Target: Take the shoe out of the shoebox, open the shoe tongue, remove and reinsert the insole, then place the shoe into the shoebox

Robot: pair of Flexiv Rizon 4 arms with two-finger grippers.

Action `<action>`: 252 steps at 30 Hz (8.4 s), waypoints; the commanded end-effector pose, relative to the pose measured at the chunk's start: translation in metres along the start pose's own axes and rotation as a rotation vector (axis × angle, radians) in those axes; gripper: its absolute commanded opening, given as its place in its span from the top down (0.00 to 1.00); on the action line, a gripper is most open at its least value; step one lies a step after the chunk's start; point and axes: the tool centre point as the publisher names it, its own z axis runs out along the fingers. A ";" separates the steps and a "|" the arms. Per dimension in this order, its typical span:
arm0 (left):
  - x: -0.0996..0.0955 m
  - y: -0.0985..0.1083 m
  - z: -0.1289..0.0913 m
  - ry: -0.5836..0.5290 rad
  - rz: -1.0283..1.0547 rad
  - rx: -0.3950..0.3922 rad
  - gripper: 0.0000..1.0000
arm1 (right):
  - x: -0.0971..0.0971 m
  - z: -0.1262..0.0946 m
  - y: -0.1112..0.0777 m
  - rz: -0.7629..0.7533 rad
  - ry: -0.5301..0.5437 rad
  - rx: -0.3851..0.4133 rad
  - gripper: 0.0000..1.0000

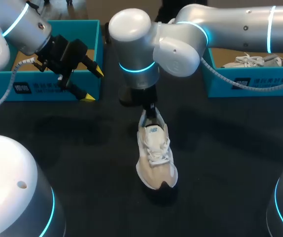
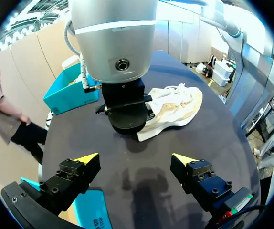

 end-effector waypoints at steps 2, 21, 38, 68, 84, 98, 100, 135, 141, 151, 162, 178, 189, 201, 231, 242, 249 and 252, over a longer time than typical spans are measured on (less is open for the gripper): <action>0.001 0.000 -0.001 -0.001 0.000 -0.005 0.00 | 0.006 -0.007 0.002 0.006 -0.002 0.001 1.00; 0.001 0.000 -0.001 -0.001 0.000 -0.005 0.00 | 0.016 -0.157 -0.041 0.026 -0.057 -0.015 1.00; 0.001 0.000 -0.001 -0.001 0.000 -0.005 0.00 | -0.008 -0.255 -0.047 -0.047 -0.157 -0.020 1.00; 0.001 0.000 -0.001 -0.001 0.000 -0.005 0.00 | -0.036 -0.268 -0.084 0.052 -0.243 0.007 1.00; 0.001 0.000 -0.001 -0.001 0.000 -0.005 0.00 | -0.117 -0.247 -0.199 -0.025 -0.240 -0.015 1.00; 0.001 0.000 -0.001 -0.001 0.000 -0.005 0.00 | -0.151 -0.238 -0.248 0.007 -0.244 -0.021 1.00; 0.001 0.000 -0.001 -0.001 0.000 -0.005 0.00 | -0.151 -0.238 -0.248 0.007 -0.244 -0.021 1.00; 0.001 0.000 -0.001 -0.001 0.000 -0.005 0.00 | -0.227 -0.193 -0.346 0.023 -0.213 0.033 1.00; 0.001 0.000 -0.001 -0.001 0.000 -0.005 0.00 | -0.253 -0.181 -0.381 0.012 -0.210 0.078 1.00; 0.001 0.000 -0.001 -0.001 0.000 -0.005 0.00 | -0.291 -0.161 -0.425 0.006 -0.199 0.117 1.00; 0.001 0.000 -0.001 -0.001 0.000 -0.005 0.00 | -0.320 -0.134 -0.463 0.033 -0.172 0.118 1.00; 0.001 0.000 -0.001 -0.001 0.000 -0.005 0.00 | -0.322 -0.132 -0.469 0.071 -0.157 0.152 1.00; 0.001 0.000 -0.001 -0.001 0.000 -0.005 0.00 | -0.329 -0.128 -0.488 0.184 -0.216 0.131 1.00; 0.001 0.000 -0.001 -0.001 0.000 -0.005 0.00 | -0.335 -0.129 -0.516 0.541 -0.194 0.203 1.00; 0.001 0.000 -0.001 -0.001 0.000 -0.005 0.00 | -0.292 -0.126 -0.545 1.587 -0.088 0.413 1.00; 0.001 0.000 -0.001 -0.001 0.000 -0.005 0.00 | -0.292 -0.126 -0.545 1.587 -0.088 0.413 1.00; 0.001 0.000 -0.001 -0.001 0.000 -0.005 0.00 | -0.292 -0.126 -0.545 1.587 -0.088 0.413 1.00; 0.001 0.000 -0.001 -0.001 0.000 -0.005 0.00 | -0.292 -0.126 -0.545 1.587 -0.088 0.413 1.00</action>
